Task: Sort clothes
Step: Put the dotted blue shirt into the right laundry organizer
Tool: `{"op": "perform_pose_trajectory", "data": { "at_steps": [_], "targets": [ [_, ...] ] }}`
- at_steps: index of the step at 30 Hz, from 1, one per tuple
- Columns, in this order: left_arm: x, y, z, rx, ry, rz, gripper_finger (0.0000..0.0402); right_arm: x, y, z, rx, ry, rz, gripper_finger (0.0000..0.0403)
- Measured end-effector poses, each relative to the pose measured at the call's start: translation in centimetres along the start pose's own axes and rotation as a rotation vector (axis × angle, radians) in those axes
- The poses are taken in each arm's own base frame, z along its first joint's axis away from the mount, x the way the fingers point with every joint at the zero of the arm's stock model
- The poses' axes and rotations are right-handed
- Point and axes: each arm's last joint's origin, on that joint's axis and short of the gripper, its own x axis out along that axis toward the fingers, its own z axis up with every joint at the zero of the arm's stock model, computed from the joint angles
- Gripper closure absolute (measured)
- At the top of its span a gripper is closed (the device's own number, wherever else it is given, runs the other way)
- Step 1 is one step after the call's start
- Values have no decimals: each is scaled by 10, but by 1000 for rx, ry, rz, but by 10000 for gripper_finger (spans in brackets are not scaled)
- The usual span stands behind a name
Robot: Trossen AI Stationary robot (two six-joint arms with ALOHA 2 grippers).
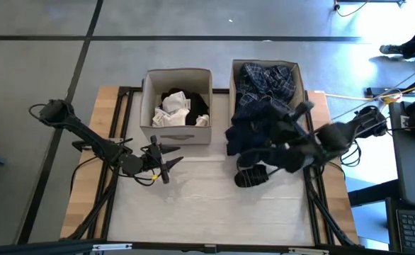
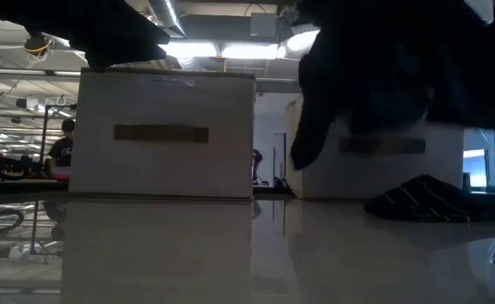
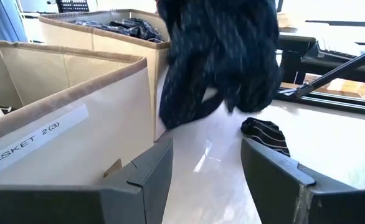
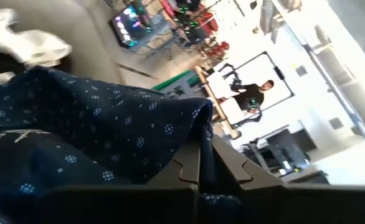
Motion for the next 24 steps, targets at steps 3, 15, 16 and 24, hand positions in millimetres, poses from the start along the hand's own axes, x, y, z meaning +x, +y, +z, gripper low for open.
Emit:
{"op": "perform_pose_trajectory", "data": {
  "at_steps": [3,15,16,24],
  "targets": [
    [0,0,0,0,0,0,222,3,-23,9,3,12,-40,388],
    [0,0,0,-1,-1,0,222,36,-136,20,94,140,-173,386],
    [0,0,0,-1,-1,0,222,39,-144,20,116,140,-174,387],
    [0,0,0,6,-1,0,222,72,-179,17,216,32,-133,385]
  ]
}}
